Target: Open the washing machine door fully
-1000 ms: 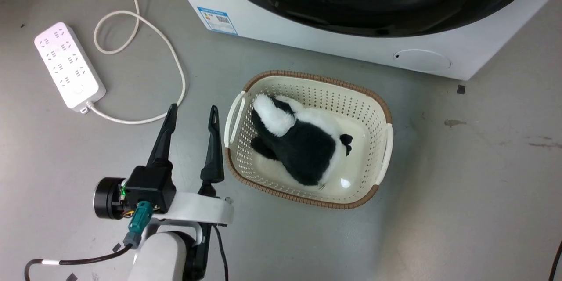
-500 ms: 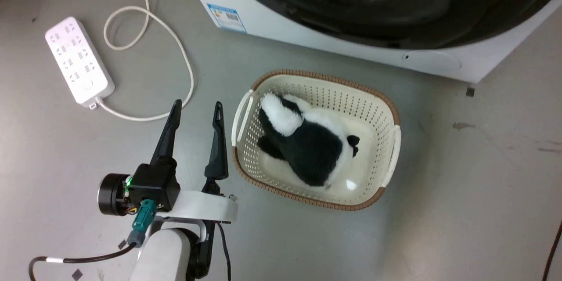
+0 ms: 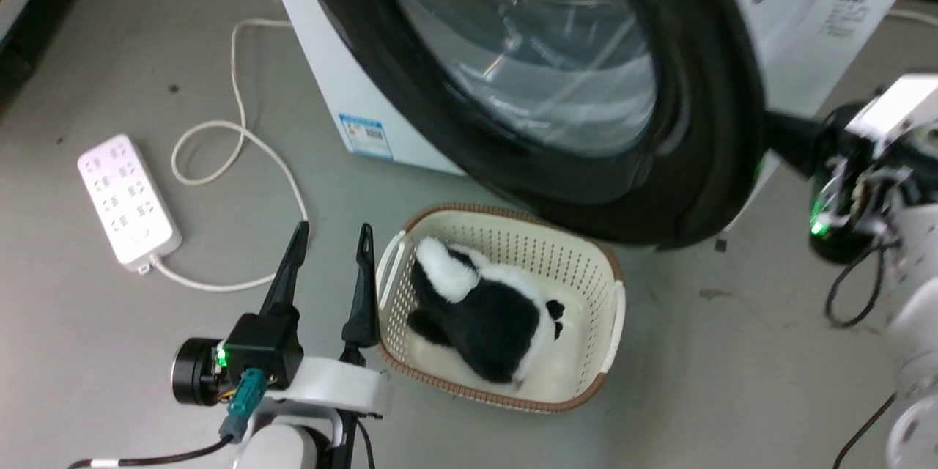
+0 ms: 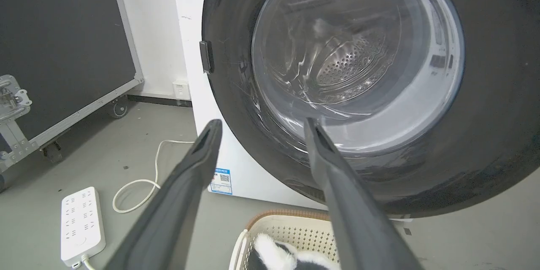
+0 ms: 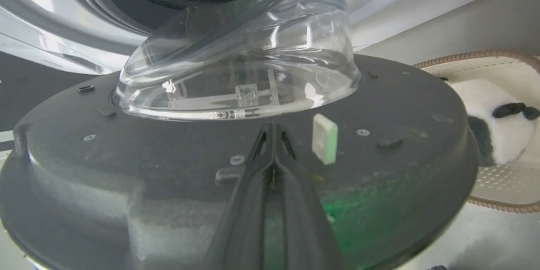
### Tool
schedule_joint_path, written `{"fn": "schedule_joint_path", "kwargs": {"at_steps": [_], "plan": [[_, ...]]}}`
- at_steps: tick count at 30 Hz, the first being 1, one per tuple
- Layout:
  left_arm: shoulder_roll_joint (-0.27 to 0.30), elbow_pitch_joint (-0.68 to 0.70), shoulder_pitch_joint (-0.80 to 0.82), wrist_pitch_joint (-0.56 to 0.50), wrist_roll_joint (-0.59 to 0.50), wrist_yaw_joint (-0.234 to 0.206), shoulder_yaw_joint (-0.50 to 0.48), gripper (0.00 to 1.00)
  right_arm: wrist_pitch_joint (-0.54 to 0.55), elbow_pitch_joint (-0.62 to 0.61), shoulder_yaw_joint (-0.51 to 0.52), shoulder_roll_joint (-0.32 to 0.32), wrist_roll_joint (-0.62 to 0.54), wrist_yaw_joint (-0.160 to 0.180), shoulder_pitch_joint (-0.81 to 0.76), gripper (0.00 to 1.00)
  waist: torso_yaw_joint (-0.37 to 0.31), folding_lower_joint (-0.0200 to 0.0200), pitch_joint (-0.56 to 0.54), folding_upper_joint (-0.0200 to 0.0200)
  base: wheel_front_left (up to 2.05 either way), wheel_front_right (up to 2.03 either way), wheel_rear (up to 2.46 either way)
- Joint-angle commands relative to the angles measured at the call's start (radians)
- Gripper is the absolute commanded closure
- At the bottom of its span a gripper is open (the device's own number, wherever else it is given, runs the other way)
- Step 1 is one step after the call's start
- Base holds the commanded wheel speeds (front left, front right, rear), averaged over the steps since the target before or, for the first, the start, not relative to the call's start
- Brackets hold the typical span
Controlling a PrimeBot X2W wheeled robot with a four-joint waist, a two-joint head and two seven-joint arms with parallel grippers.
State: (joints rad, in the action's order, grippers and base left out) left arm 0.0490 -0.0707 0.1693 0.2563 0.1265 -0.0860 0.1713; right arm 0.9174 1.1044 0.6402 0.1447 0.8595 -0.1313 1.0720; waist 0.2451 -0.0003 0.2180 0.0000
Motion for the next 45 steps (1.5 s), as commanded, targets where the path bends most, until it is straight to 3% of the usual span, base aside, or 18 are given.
{"fn": "schedule_joint_path", "kwargs": {"at_steps": [1,10,16,17,25,30,35,36,37,38,41,45], "plan": [[0.001,-0.007,-0.022,0.006,-0.004,0.003,-0.007,0.0,0.026,-0.025,-0.01,-0.033,0.012,0.001,-0.056,1.0,-0.017,0.0003,-0.041,0.0,0.0,0.0,0.0],[0.001,-0.02,-0.06,0.006,-0.007,0.01,-0.005,0.0,0.133,-0.136,-0.065,-0.093,0.087,0.001,-0.2,1.0,-0.024,0.0003,-0.099,0.0,0.0,0.0,0.0],[0.001,-0.026,-0.079,0.006,-0.01,0.019,-0.006,0.0,0.164,-0.116,-0.256,-0.094,0.303,0.001,-0.252,1.0,-0.014,0.0003,-0.126,0.0,0.0,0.0,0.0],[0.001,-0.027,-0.089,0.006,-0.012,0.024,-0.006,0.0,0.147,-0.129,-0.379,-0.094,0.417,0.001,-0.291,1.0,-0.009,0.0003,-0.133,0.0,0.0,0.0,0.0],[0.001,-0.038,-0.112,0.006,-0.012,0.034,-0.002,0.0,0.055,-0.207,-0.681,-0.094,0.672,0.001,-0.407,1.0,0.005,0.0003,-0.146,0.0,0.0,0.0,0.0],[0.001,-0.047,-0.121,0.006,-0.014,0.039,-0.006,0.0,-0.017,-0.248,-0.813,-0.094,0.77,0.001,-0.447,1.0,0.001,0.0003,-0.149,0.0,0.0,0.0,0.0],[0.001,-0.056,-0.127,0.006,-0.006,0.041,-0.015,0.0,-0.105,-0.285,-0.857,-0.094,0.813,0.001,-0.453,1.0,-0.018,0.0003,-0.157,0.0,0.0,0.0,0.0],[0.001,-0.058,-0.126,0.006,-0.003,0.04,-0.017,0.0,-0.131,-0.295,-0.852,-0.094,0.809,0.001,-0.453,0.62,-0.024,0.0003,-0.16,0.0,0.0,0.0,0.0],[0.001,-0.059,-0.125,0.006,0.0,0.039,-0.02,0.0,-0.156,-0.306,-0.846,-0.089,0.804,0.001,-0.455,0.05,-0.03,0.0003,-0.164,0.0,0.0,0.0,0.0],[0.001,-0.059,-0.124,0.006,0.002,0.038,-0.023,0.0,-0.18,-0.317,-0.84,-0.08,0.797,0.001,-0.457,0.0,-0.037,0.0003,-0.169,0.0,0.0,0.0,0.0],[0.001,-0.061,-0.122,0.006,0.009,0.037,-0.03,0.0,-0.268,-0.378,-0.823,-0.035,0.757,0.001,-0.472,0.0,-0.062,0.0003,-0.184,0.0,0.0,0.0,0.0],[0.001,-0.063,-0.122,0.006,0.017,0.041,-0.04,0.0,-0.462,-0.523,-0.805,0.048,0.629,0.001,-0.515,0.0,-0.103,0.0003,-0.204,0.0,0.0,0.0,0.0]]}}
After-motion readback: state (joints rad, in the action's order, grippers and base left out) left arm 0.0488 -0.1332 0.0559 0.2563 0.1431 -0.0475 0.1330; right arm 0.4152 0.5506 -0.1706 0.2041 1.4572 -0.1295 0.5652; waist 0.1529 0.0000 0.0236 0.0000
